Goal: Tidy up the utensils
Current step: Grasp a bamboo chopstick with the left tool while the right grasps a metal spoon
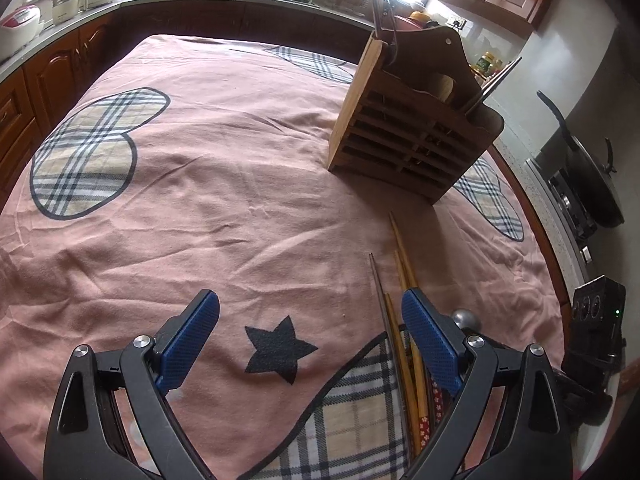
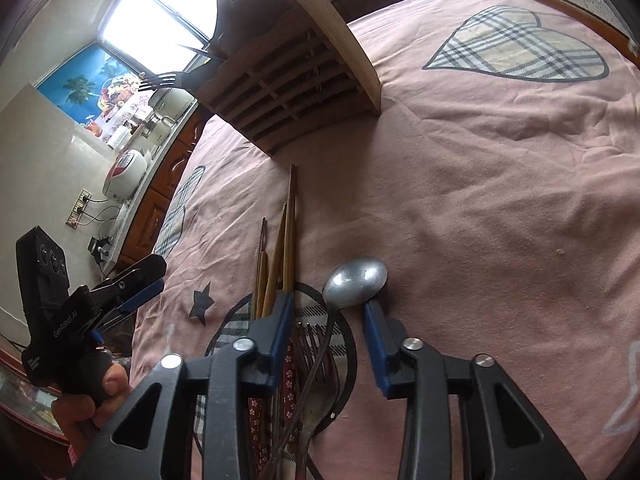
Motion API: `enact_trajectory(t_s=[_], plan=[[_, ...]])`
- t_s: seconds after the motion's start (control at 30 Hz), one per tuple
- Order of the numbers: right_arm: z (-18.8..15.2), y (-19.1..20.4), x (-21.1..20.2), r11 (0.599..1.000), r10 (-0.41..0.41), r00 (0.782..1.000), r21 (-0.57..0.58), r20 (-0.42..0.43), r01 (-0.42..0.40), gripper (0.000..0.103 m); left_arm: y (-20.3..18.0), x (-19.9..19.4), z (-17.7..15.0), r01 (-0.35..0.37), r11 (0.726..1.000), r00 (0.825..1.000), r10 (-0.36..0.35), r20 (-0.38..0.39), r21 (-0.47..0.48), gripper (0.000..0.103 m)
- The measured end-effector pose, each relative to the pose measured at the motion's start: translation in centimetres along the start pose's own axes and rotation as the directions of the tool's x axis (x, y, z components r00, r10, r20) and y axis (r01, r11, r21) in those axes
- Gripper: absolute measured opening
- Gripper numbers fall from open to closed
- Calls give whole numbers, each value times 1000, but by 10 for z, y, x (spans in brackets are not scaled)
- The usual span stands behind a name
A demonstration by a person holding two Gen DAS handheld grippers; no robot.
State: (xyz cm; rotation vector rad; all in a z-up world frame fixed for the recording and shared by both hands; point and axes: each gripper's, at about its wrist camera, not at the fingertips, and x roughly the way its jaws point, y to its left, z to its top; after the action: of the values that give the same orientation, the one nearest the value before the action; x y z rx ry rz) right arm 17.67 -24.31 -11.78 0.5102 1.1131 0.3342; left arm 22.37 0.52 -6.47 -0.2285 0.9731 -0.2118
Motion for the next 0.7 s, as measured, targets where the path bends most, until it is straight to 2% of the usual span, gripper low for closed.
enact_trajectory(t_s=[0.03, 0.1, 0.3, 0.4, 0.47, 0.53, 0.6, 0.63, 0.7], plan=[[0, -2, 0, 1000, 10, 1000, 5, 3, -10, 6, -3, 4, 2, 7, 1000, 1000, -7, -4, 10, 94], [2, -4, -5, 1000, 2, 1000, 6, 18, -2, 4, -11, 13, 5, 17, 1000, 1000, -16, -14, 26, 91], [10, -14, -30, 999, -40, 996, 4, 85, 40, 4, -42, 47, 22, 80, 995, 995, -76, -62, 67, 80], [13, -21, -38, 999, -46, 994, 18, 103, 44, 3, -62, 68, 33, 82, 990, 993, -70, -98, 118, 70], [14, -25, -43, 999, -44, 993, 29, 113, 41, 3, -73, 84, 38, 71, 986, 990, -51, -133, 151, 50], [16, -29, -45, 999, -33, 992, 36, 119, 29, 3, -82, 98, 39, 51, 982, 987, -21, -162, 181, 38], [17, -31, -48, 999, -33, 991, 31, 129, 29, 3, -88, 101, 40, 16, 975, 990, 15, -137, 222, 26], [18, -30, -49, 999, -31, 991, 27, 133, 28, 2, -90, 103, 41, 9, 973, 990, 23, -136, 231, 11], [20, -30, -51, 999, -26, 990, 24, 139, 23, 2, -89, 104, 43, 29, 975, 990, 2, -140, 220, 9]])
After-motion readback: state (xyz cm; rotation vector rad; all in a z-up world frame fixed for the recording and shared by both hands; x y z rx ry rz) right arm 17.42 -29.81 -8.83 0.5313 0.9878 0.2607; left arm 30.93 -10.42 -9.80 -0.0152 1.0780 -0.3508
